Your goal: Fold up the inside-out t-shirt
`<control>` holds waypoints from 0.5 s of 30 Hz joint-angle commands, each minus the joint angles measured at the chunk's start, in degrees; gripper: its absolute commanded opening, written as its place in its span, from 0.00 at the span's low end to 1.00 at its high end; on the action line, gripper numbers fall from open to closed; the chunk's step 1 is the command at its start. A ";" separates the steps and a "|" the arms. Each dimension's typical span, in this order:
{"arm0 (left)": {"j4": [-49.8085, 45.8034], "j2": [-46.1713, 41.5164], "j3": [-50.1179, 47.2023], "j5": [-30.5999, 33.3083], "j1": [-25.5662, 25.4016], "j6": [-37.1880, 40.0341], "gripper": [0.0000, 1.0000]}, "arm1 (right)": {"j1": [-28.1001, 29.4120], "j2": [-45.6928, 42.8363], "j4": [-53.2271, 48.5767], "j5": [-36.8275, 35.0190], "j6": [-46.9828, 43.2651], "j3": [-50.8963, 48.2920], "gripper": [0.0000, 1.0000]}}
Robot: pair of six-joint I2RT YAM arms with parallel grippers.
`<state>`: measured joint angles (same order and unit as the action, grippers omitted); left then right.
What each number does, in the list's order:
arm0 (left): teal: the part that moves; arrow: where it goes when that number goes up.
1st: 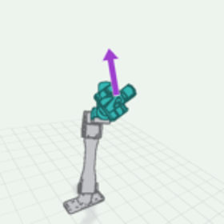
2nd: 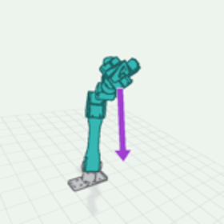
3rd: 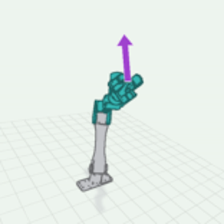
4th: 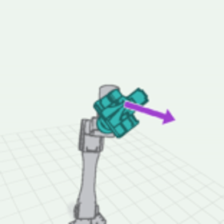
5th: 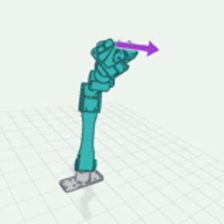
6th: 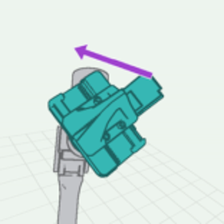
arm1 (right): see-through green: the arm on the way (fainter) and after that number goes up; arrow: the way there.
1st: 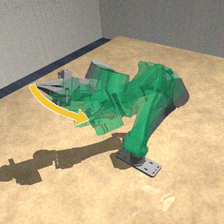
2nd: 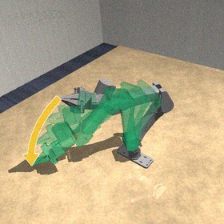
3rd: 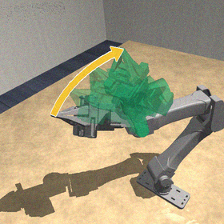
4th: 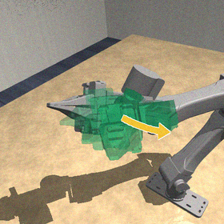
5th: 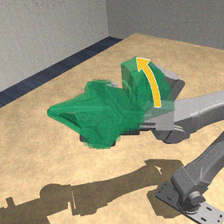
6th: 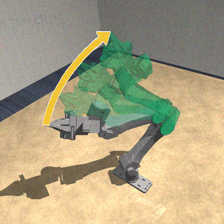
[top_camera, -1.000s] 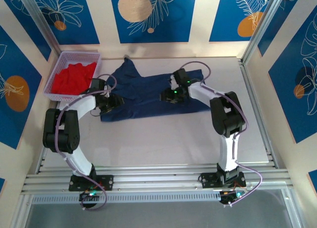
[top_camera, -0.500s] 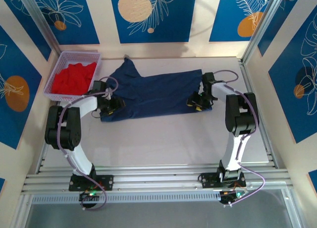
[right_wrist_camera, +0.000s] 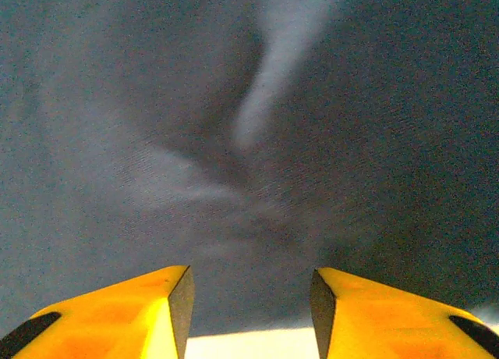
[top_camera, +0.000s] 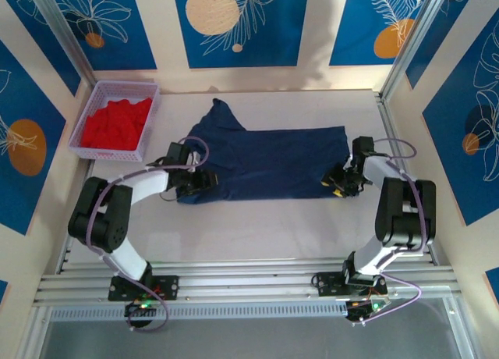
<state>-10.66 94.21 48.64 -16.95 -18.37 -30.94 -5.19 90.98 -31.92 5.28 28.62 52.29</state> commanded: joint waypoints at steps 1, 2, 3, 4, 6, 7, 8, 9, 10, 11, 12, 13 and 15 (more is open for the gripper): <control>-2.30 -2.51 -2.22 1.43 -0.49 -2.36 0.68 | 7.36 -3.40 4.72 1.37 -3.95 2.70 0.48; -2.78 -3.47 -2.09 2.45 -0.44 -2.03 0.68 | 10.14 -2.92 5.38 2.00 -4.66 4.02 0.49; -3.62 -4.66 -1.77 3.61 -0.43 -1.74 0.68 | 13.62 -1.93 6.22 2.83 -5.28 5.91 0.49; -4.07 -5.95 -1.54 4.41 -0.43 -1.36 0.68 | 16.94 -0.58 6.85 3.21 -5.58 8.10 0.50; -5.11 -8.17 -1.50 5.87 -0.15 -0.82 0.69 | 22.41 2.75 8.39 4.19 -5.43 12.27 0.51; -5.53 -9.10 -1.51 6.38 0.08 -0.63 0.69 | 24.89 4.70 9.65 4.95 -5.06 14.48 0.51; -5.88 -9.71 -1.69 6.29 0.62 -0.44 0.69 | 26.72 6.49 10.90 5.58 -4.56 16.18 0.52; -6.27 -10.20 -1.94 5.80 1.03 -0.39 0.69 | 28.62 8.87 12.45 6.71 -4.12 18.21 0.52; -6.39 -10.51 -2.33 4.75 1.40 -0.39 0.69 | 30.29 11.47 13.01 7.35 -3.70 20.73 0.52; -6.61 -10.69 -2.62 3.88 1.56 -0.31 0.69 | 31.52 13.78 12.95 7.42 -3.34 22.96 0.52; -6.75 -10.88 -3.03 2.85 1.65 -0.37 0.69 | 32.67 16.49 12.62 7.43 -2.93 25.78 0.52; -6.57 -11.15 -3.54 1.80 1.65 -0.49 0.69 | 33.47 18.97 12.22 7.38 -2.19 28.40 0.52; -5.82 -11.27 -4.70 1.17 1.66 -0.50 0.68 | 34.40 23.23 12.23 7.38 -0.70 32.54 0.51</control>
<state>-14.57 83.66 46.06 -13.65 -17.12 -31.59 28.69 109.95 -19.77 11.18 25.98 81.06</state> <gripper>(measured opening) 0.686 0.516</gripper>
